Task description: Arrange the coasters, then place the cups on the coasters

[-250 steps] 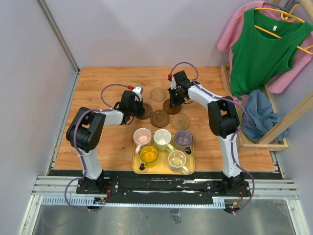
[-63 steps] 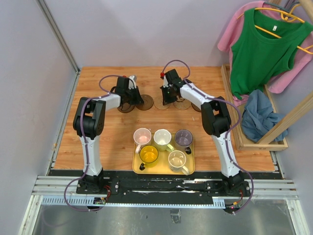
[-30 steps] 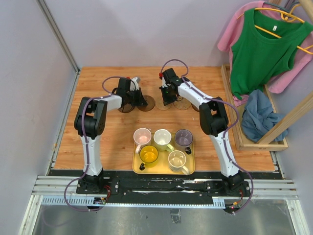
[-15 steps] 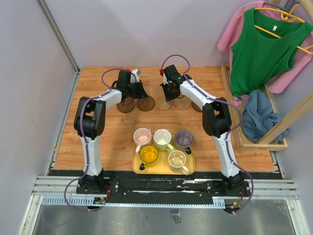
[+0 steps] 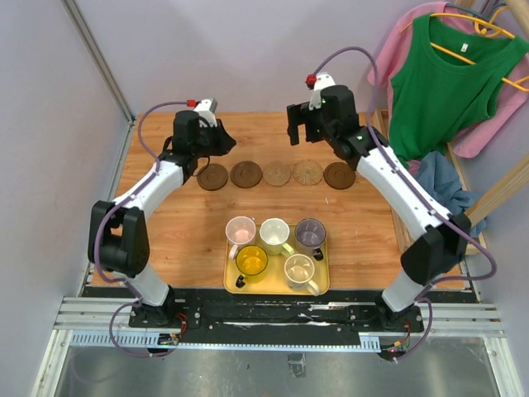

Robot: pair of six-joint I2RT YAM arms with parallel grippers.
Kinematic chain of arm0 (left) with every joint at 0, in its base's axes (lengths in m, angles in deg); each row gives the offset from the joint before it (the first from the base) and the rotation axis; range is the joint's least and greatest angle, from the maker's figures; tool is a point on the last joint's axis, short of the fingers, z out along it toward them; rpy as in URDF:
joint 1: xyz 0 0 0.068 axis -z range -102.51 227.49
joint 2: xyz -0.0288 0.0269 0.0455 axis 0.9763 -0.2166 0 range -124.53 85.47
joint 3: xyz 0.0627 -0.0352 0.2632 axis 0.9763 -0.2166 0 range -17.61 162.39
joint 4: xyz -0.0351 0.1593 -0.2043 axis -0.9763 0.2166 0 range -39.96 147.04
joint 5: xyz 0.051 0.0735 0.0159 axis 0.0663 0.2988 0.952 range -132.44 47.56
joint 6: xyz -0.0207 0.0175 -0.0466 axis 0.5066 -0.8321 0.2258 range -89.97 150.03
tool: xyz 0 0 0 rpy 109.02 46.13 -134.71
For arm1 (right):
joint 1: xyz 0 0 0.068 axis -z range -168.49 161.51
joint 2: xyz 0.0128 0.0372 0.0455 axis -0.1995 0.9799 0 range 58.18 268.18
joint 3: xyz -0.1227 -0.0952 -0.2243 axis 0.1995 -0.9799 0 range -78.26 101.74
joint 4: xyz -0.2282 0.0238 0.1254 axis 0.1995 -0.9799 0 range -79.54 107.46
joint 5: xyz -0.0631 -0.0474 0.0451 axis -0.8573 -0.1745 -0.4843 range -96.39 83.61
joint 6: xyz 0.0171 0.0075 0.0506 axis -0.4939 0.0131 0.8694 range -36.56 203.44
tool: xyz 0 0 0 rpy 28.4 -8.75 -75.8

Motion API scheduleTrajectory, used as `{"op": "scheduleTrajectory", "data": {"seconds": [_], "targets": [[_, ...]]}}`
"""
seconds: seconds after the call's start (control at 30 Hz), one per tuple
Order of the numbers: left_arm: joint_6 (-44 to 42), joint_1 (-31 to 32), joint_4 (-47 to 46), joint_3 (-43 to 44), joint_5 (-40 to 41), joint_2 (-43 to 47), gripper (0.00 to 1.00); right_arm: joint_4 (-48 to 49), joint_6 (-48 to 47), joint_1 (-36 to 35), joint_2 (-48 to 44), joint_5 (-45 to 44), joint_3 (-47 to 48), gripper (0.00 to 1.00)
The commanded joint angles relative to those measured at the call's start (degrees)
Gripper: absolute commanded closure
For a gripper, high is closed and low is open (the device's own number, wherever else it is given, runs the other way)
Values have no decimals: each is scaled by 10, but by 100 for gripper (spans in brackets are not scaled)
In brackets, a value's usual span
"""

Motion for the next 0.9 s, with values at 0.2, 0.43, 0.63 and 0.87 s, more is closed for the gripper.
{"op": "scheduleTrajectory", "data": {"seconds": [0.2,0.43,0.63,0.87], "targets": [[-13,-5,-134,-147,99,206,47,177,31,17,-149,-84,-170,2],[-4,-5,-178,-237,174,266,23,196,9,17,-162,-125,-226,2],[10,-5,-168,-255,210,225,9,173,-3,18,-137,-138,-215,1],[7,-5,-166,-250,279,157,27,139,-12,26,-77,-147,-176,28]]}}
